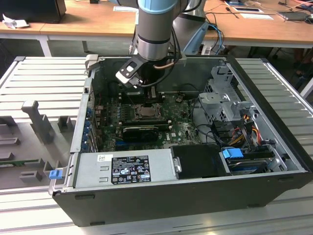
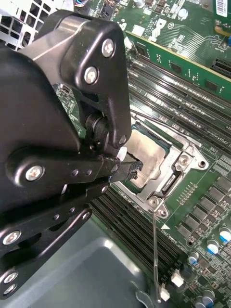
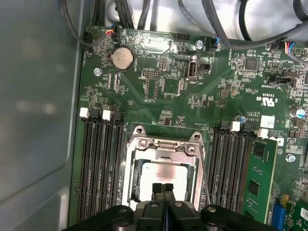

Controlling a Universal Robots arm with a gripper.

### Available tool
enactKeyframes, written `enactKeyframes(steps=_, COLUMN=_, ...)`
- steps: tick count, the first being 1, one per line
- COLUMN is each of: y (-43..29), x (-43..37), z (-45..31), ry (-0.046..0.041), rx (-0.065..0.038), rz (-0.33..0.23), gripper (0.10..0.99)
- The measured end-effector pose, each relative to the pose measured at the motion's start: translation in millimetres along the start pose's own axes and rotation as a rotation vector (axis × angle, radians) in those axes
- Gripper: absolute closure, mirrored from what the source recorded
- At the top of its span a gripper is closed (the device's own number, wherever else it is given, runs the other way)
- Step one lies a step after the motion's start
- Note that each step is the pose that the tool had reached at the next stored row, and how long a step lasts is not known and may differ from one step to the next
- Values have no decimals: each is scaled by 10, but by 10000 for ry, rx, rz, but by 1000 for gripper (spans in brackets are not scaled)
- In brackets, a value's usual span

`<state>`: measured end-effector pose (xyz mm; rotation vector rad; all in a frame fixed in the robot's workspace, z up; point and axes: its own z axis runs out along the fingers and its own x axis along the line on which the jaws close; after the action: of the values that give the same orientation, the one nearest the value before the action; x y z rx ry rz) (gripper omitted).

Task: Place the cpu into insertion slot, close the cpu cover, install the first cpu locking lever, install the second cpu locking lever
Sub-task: 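Close the cpu cover, then install the first cpu locking lever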

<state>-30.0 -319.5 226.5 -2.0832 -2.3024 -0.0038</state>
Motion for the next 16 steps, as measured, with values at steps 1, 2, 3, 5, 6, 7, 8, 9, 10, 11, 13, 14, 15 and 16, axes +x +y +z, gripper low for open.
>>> enactKeyframes(steps=1, y=-3, x=0, z=0, ry=1, rx=0, rz=0, gripper=980)
enactKeyframes(steps=2, y=-5, x=1, z=0, ry=1, rx=0, rz=0, gripper=980)
enactKeyframes(steps=3, y=-6, x=1, z=0, ry=0, rx=0, rz=-2, gripper=980)
enactKeyframes(steps=5, y=-8, x=1, z=-2, ry=1, rx=0, rz=-2, gripper=980)
enactKeyframes(steps=6, y=-8, x=1, z=-21, ry=0, rx=0, rz=-1, gripper=980)
enactKeyframes(steps=7, y=-9, x=3, z=-61, ry=0, rx=0, rz=0, gripper=980)
enactKeyframes(steps=8, y=-10, x=3, z=-82, ry=1, rx=0, rz=0, gripper=980)
enactKeyframes(steps=9, y=-10, x=4, z=-97, ry=1, rx=0, rz=0, gripper=980)
enactKeyframes(steps=10, y=-11, x=4, z=-117, ry=1, rx=0, rz=0, gripper=980)
enactKeyframes(steps=11, y=-11, x=5, z=-134, ry=0, rx=0, rz=0, gripper=980)
enactKeyframes(steps=13, y=-12, x=6, z=-175, ry=0, rx=0, rz=0, gripper=980)
enactKeyframes(steps=14, y=-13, x=7, z=-208, ry=0, rx=0, rz=0, gripper=980)
enactKeyframes(steps=15, y=-13, x=7, z=-227, ry=0, rx=0, rz=0, gripper=980)
enactKeyframes(steps=16, y=-14, x=8, z=-250, ry=1, rx=1, rz=0, gripper=980)
